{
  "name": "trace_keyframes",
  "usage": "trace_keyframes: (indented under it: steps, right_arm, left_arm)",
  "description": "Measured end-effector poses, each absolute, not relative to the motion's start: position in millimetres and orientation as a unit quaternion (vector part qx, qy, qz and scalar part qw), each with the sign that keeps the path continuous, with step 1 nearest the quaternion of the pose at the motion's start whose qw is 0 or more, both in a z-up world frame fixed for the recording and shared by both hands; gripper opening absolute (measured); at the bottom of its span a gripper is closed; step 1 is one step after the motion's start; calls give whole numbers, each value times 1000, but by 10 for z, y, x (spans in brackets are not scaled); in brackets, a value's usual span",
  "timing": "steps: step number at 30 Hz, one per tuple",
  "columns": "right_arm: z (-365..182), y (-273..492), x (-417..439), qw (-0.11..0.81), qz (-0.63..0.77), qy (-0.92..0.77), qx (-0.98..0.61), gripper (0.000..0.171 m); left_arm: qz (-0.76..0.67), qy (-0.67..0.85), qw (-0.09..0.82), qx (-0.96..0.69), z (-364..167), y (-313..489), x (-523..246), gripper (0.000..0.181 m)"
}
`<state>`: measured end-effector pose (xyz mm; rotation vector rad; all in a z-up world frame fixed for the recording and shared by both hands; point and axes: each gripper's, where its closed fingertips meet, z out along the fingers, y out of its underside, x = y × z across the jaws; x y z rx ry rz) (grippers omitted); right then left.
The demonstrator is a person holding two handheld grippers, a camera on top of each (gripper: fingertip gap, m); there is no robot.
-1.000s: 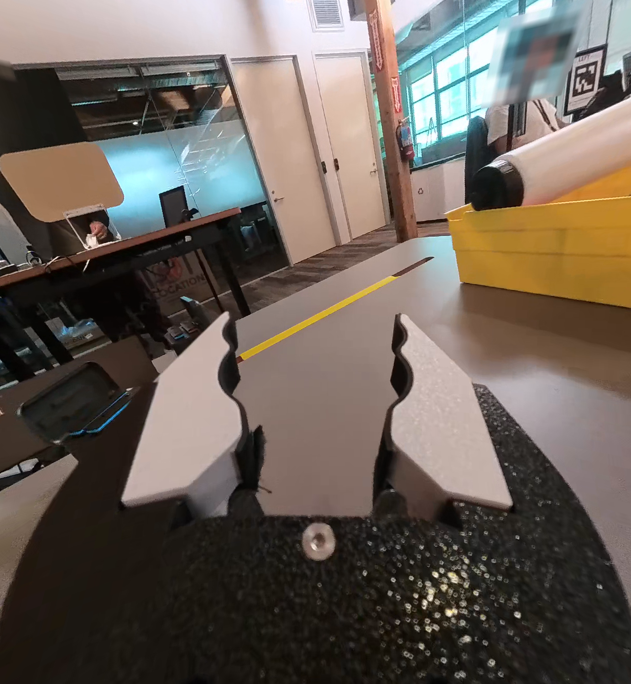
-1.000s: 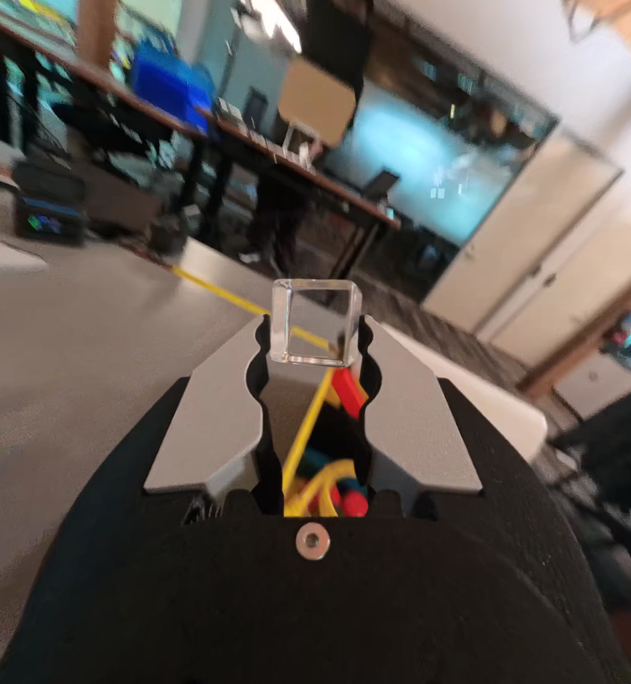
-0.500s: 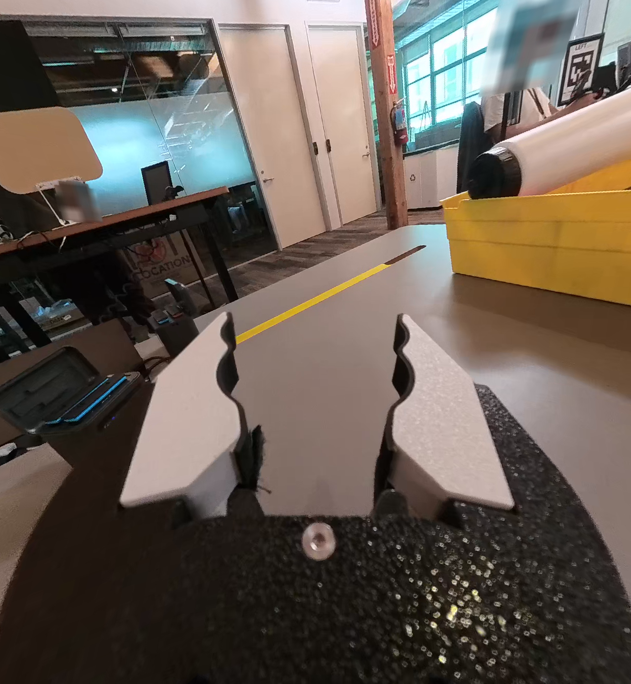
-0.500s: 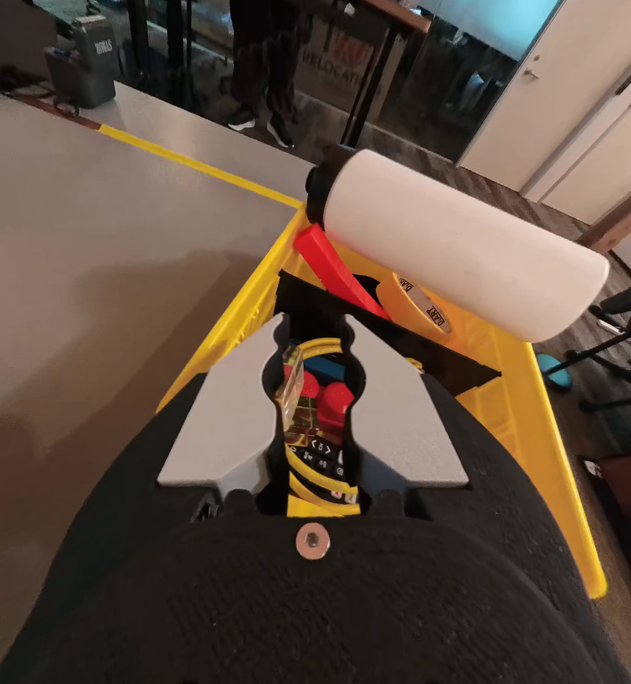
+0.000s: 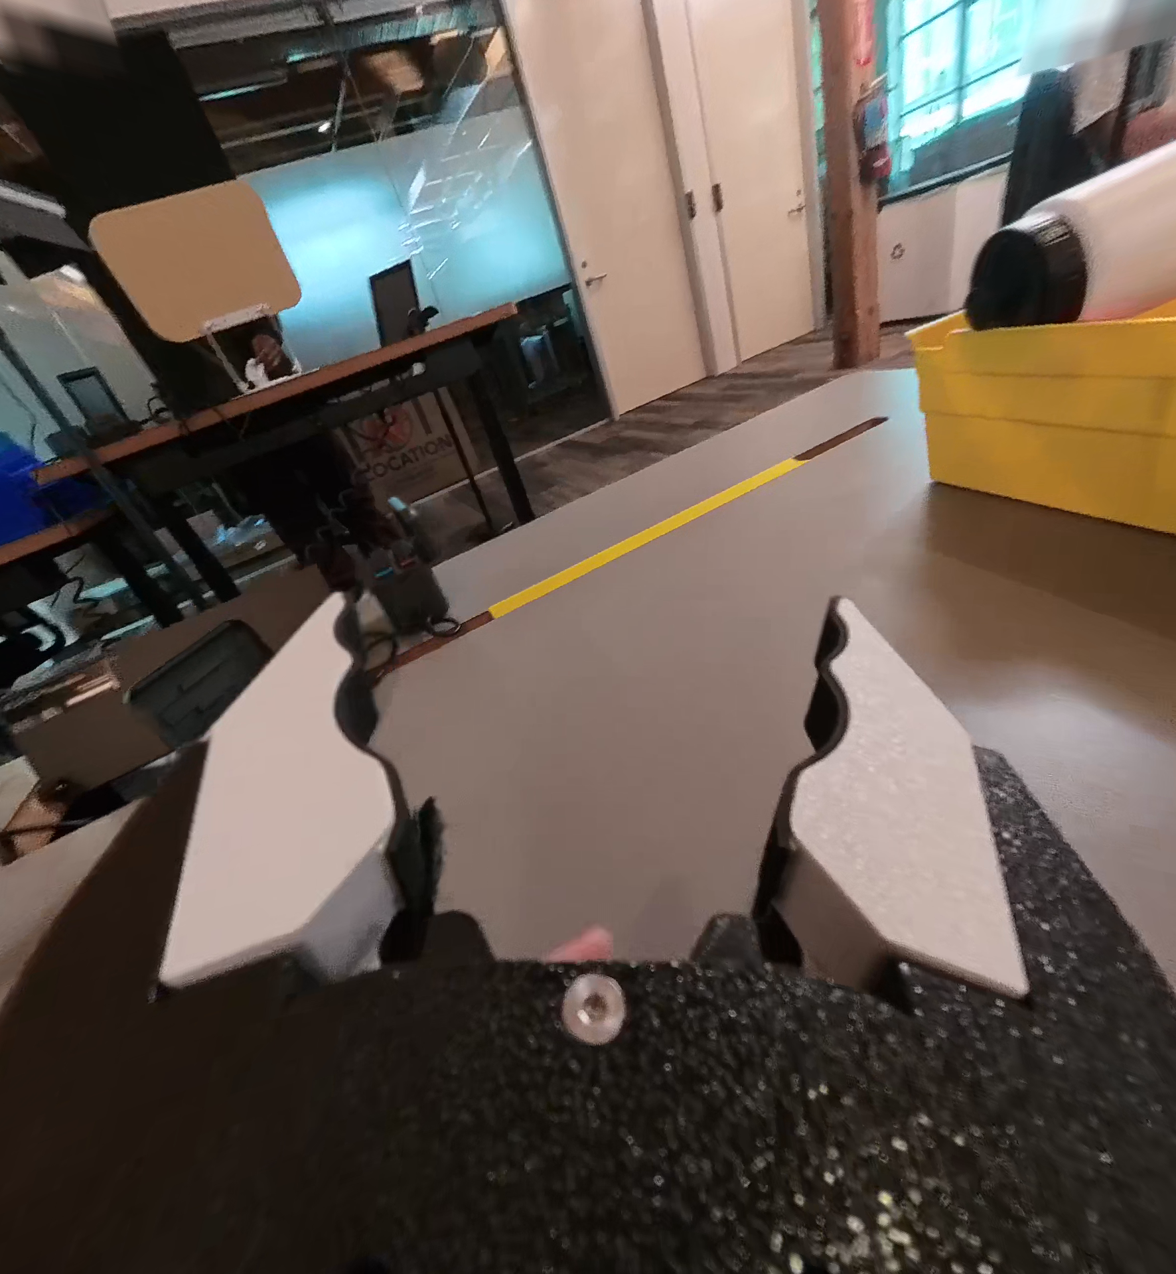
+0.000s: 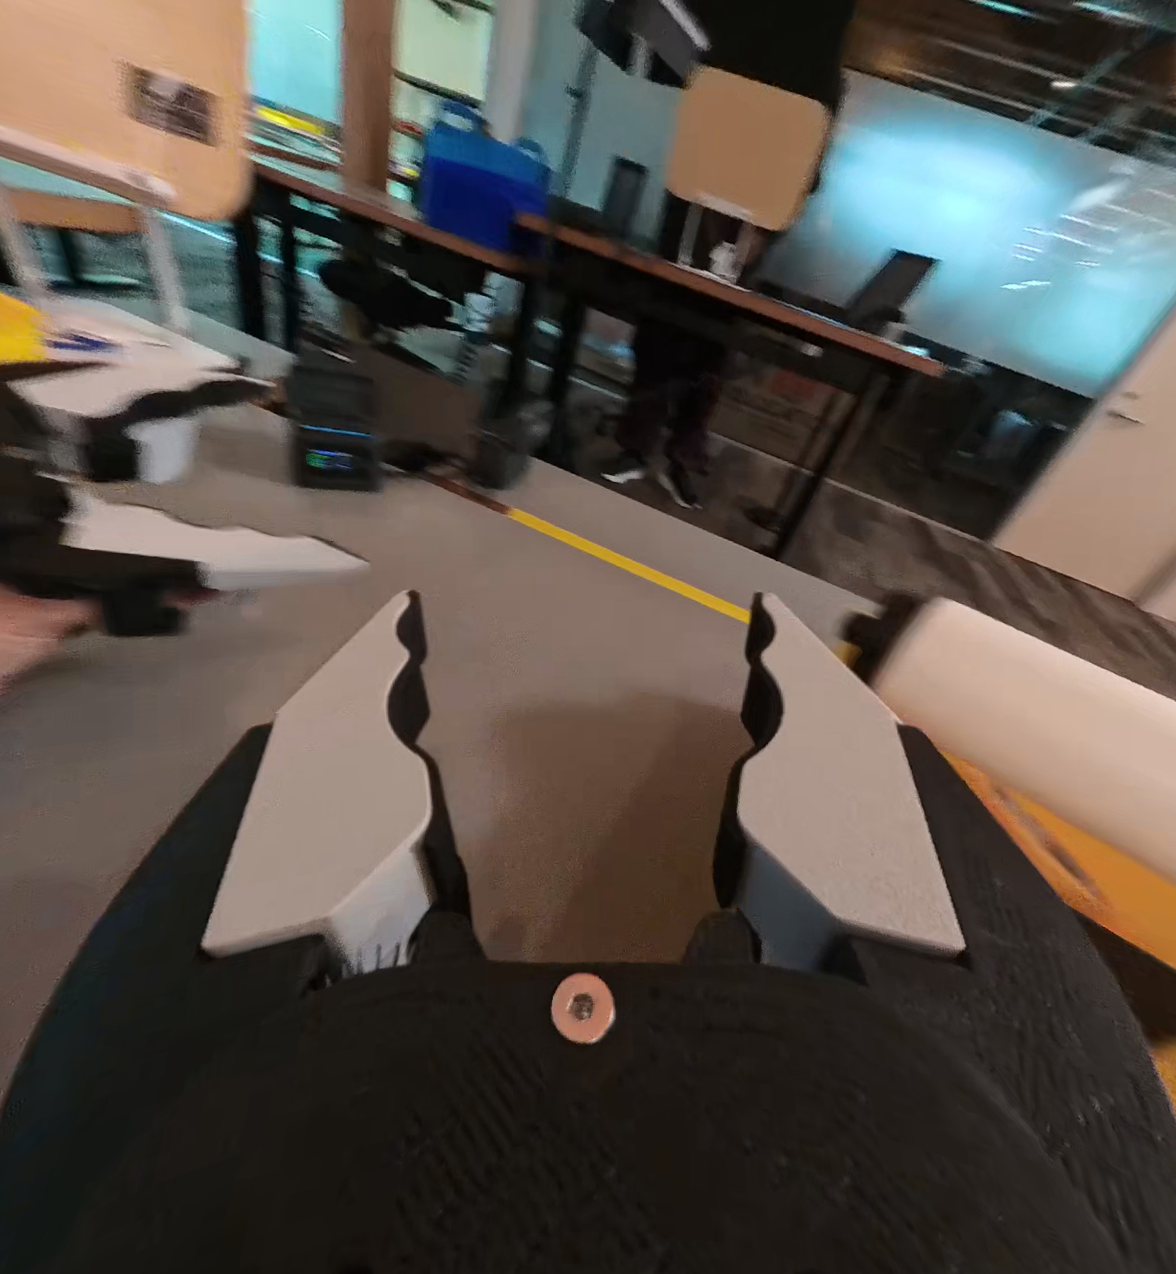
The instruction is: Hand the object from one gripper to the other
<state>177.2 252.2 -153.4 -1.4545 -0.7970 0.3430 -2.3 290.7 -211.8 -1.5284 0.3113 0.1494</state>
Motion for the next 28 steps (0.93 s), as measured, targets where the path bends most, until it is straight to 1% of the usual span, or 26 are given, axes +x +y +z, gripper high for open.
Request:
trace_keyframes:
  steps: [1,3,4,6,8,10,15,24,28]
  right_arm:
    - [-1562,2404,1576,654,176,-369,-637,98]
    - [-1624,2188,1215,639,222,-388,-626,115]
    - [-1657,2090,1056,631,244,-392,-624,125]
    - [-1706,1904,780,616,281,-398,-620,145]
    - [-1705,1746,573,609,311,-394,-614,158]
    - [-1694,1650,435,609,325,-385,-612,160]
    - [-1770,1596,274,606,310,-382,-625,160]
    - [-1912,1605,277,583,299,-397,-643,160]
    - [-1951,1610,290,570,308,-399,-649,160]
  left_arm:
    - [77,129,703,-695,-2116,2898,-41,134]
    - [91,104,697,-703,-2092,2881,-87,155]
    - [97,91,697,-705,-2069,2868,-116,159]
    - [113,73,693,-708,-2051,2838,-167,159]
    - [131,68,678,-720,-2099,2805,-202,159]
    - [154,59,664,-729,-2156,2772,-257,159]
    - [170,49,650,-739,-2243,2701,-301,159]
    - [187,53,638,-745,-2299,2667,-377,159]
    - [219,53,642,-733,-2238,2657,-438,159]
